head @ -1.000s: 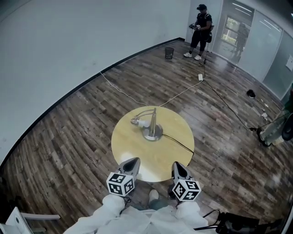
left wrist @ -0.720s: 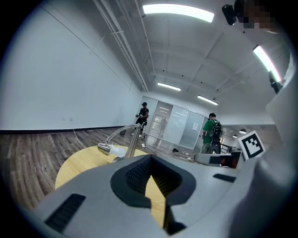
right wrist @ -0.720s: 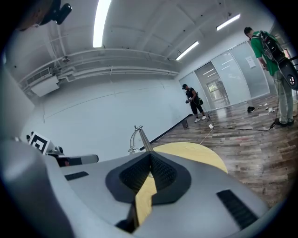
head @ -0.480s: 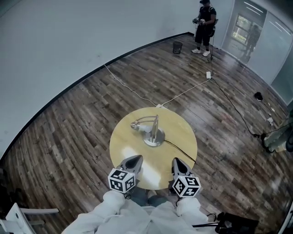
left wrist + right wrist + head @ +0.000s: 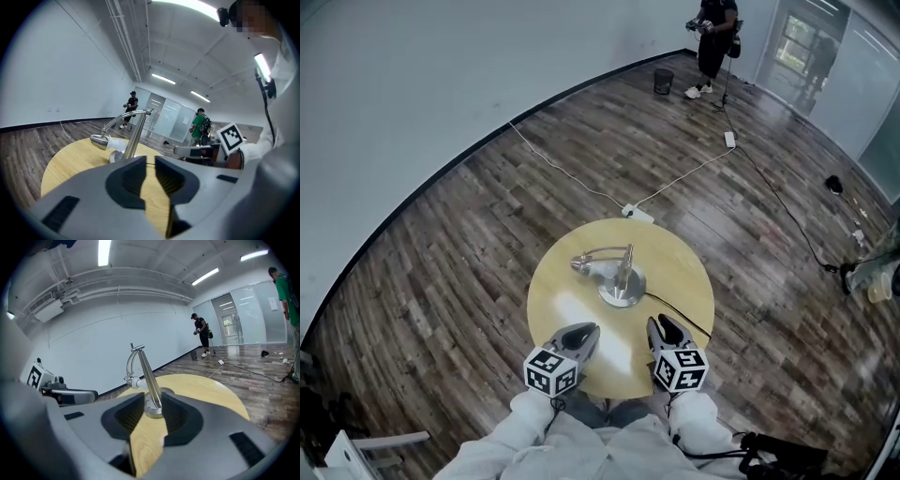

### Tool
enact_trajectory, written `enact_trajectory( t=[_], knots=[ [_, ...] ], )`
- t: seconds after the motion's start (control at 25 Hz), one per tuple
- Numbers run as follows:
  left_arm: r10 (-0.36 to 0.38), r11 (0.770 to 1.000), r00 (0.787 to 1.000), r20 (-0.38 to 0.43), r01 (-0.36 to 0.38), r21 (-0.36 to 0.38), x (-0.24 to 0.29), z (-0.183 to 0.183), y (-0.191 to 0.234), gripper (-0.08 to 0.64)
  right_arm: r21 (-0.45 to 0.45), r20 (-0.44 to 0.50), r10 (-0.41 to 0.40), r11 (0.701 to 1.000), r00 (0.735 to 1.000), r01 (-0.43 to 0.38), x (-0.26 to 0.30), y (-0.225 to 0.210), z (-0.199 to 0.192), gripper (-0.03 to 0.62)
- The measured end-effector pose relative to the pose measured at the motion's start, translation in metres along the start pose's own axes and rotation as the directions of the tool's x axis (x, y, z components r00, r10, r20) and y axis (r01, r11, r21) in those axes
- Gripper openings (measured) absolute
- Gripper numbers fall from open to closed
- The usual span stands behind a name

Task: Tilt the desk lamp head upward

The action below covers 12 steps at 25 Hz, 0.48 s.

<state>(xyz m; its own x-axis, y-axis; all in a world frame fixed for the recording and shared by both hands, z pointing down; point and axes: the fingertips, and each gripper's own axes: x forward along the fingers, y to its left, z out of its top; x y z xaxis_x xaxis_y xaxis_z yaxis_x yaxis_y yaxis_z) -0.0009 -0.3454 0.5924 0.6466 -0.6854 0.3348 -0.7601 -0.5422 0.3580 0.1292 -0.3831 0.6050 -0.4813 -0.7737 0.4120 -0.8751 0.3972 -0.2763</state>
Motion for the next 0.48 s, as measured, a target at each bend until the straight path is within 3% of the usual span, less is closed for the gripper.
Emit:
enact_trajectory(
  t=[0.08,0.28,0.4,0.48],
  knots=[
    [-0.022,0.999,0.998,-0.055,0.024,0.036,0.007,-0.01,0.01,0.192,-0.007,-0.026,0.036,0.999,0.999,-0.036,0.021,-0.004,0.0,0.198],
    [-0.002,0.991,0.993,-0.116,0.018,0.13,0.018,-0.021,0.073,0.406,-0.183,-0.118,0.11,0.974,0.987,-0.131,0.082,-0.009,-0.009,0.275],
    [0.006,0.98,0.982,-0.191,0.032,0.195,0.034,-0.021,0.13,0.408,-0.267,-0.177,0.162,0.941,0.971,-0.206,0.122,-0.008,-0.017,0.315],
    [-0.03,0.968,0.975,-0.222,0.084,0.237,0.051,-0.017,0.157,0.407,-0.296,-0.19,0.191,0.924,0.963,-0.242,0.144,-0.006,-0.019,0.322]
  ],
)
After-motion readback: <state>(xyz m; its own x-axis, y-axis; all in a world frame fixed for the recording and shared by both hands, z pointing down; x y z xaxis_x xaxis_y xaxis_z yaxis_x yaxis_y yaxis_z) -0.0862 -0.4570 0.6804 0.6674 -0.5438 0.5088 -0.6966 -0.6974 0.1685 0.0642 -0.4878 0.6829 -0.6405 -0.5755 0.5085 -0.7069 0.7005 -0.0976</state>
